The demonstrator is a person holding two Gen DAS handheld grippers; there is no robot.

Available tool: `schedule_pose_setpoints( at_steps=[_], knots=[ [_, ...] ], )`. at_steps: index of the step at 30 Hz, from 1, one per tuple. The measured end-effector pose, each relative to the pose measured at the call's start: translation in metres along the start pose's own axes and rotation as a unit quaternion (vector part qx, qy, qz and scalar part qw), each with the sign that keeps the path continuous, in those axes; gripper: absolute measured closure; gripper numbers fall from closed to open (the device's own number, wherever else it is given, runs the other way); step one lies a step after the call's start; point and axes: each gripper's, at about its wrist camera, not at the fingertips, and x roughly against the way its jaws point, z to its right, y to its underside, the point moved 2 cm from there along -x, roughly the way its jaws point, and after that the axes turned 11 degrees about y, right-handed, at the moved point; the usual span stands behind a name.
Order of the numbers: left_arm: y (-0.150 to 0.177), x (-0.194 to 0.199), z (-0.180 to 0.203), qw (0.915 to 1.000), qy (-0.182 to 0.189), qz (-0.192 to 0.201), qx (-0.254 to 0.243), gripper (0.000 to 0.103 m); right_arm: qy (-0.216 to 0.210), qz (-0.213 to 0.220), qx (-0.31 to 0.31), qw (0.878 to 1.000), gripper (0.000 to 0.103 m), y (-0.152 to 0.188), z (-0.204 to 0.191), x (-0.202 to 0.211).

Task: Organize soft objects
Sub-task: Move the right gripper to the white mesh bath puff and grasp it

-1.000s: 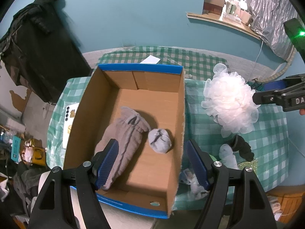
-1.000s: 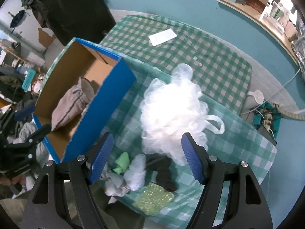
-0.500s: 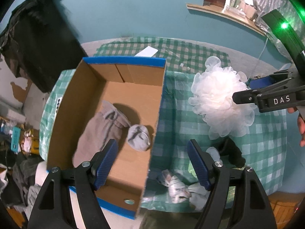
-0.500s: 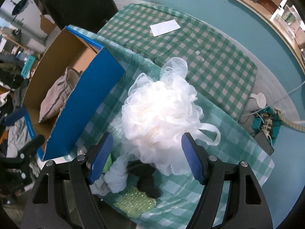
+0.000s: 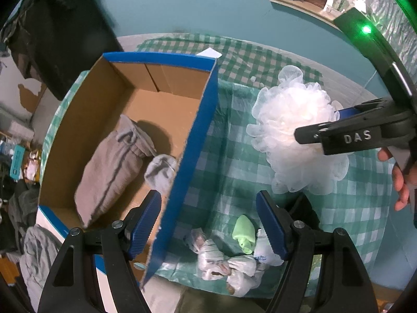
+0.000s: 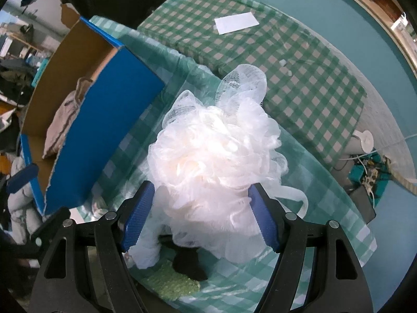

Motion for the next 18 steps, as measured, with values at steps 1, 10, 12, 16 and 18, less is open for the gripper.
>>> schedule_pose_setpoints(
  at_steps=[1,10,12,16,18],
  knots=[
    [0.001,-0.002,0.001,1.0000,-0.002,-0.002,0.002,0.027,0.000,-0.003,0.002,1.000,0.029,-0.001,0.000,-0.003],
    [0.006,-0.011,0.005,0.9998,-0.004,-0.009,0.019,0.027,0.003,-0.016,0.022,1.000,0.026,-0.009,-0.004,-0.022],
    [0.006,-0.012,0.006,0.9998,-0.005,-0.009,0.018,0.027,0.006,-0.019,0.023,1.000,0.024,-0.012,-0.004,-0.028],
    [0.006,-0.015,0.006,0.9997,-0.005,-0.011,0.020,0.027,0.015,-0.028,0.028,0.999,0.019,-0.016,-0.006,-0.040],
    [0.005,-0.018,0.005,0.9996,-0.003,-0.014,0.022,0.027,0.022,-0.034,0.029,0.999,0.017,-0.017,-0.007,-0.047]
  ],
)
